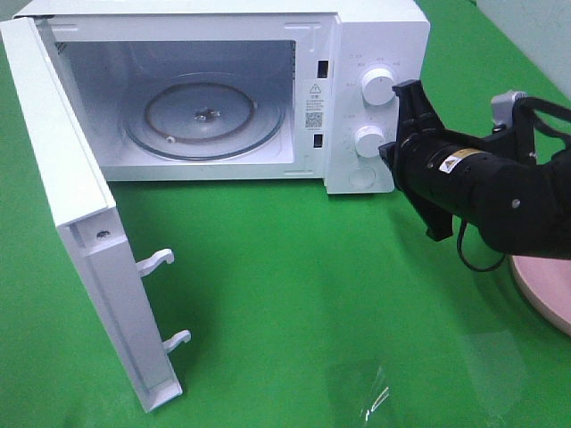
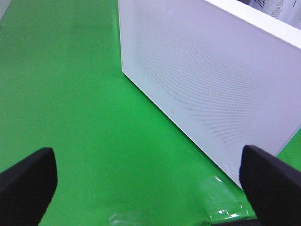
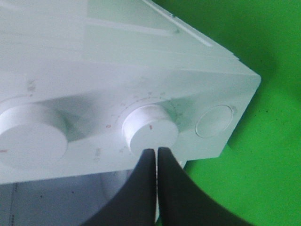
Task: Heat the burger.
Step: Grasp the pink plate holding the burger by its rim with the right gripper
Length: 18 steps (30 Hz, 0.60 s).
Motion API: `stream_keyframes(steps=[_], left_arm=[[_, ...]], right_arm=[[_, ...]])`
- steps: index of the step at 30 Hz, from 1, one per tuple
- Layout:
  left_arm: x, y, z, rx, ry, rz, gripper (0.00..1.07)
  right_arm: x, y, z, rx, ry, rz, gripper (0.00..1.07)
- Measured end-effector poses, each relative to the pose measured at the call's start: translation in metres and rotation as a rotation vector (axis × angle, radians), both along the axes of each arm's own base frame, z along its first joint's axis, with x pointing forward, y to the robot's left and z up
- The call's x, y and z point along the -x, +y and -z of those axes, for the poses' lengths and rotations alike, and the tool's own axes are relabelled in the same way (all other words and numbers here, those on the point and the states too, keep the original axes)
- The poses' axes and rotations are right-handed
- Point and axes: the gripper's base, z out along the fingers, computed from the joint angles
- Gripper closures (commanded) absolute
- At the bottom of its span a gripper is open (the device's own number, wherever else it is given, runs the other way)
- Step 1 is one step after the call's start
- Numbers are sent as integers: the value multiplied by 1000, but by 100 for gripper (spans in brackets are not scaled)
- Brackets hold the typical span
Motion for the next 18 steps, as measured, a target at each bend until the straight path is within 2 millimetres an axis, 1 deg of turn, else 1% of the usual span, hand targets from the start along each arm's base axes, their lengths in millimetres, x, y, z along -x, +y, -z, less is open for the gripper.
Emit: stream_keyframes(steps=[1,2,3,4,5,6,9,10,11,12,13,14,15,16,17,18], left_arm=[[0,0,0,0,0,0,9],[0,0,0,0,0,0,9],[0,0,0,0,0,0,9],[0,0,0,0,0,0,9],[0,0,0,0,0,0,9],[0,0,0,0,0,0,9],[0,0,0,0,0,0,9],[0,0,0,0,0,0,9],[0,0,0,0,0,0,9],[0,0,0,0,0,0,9],[0,0,0,0,0,0,9],[0,0,0,0,0,0,9],[0,0,0,0,0,0,9],[0,0,0,0,0,0,9],[0,0,0,0,0,0,9],[0,0,0,0,0,0,9]], right_arm=[[0,0,0,0,0,0,106],[3,0,-8,53,-9,-33,106],[3,0,-8,53,-9,-33,106],[6,0,-17,111,-18,-69,105],[6,0,-17,111,-18,-69,105],[9,0,-23,163,-19,-102,105],[11,-1,-27,189,-23,-120,105],[14,-1,-33,245,-21,-159,105],[14,-1,-33,245,-21,-159,105],[18,-1,-39,302,-23,-199,104],[18,-1,-39,302,-23,-199,104],[22,-2,-44,352,-23,-237,104],[22,-2,-44,352,-23,-237,104],[26,-2,-47,404,-16,-280,104],[26,-2,-47,404,-16,-280,104],[30,-2,-48,456,2,-328,103]])
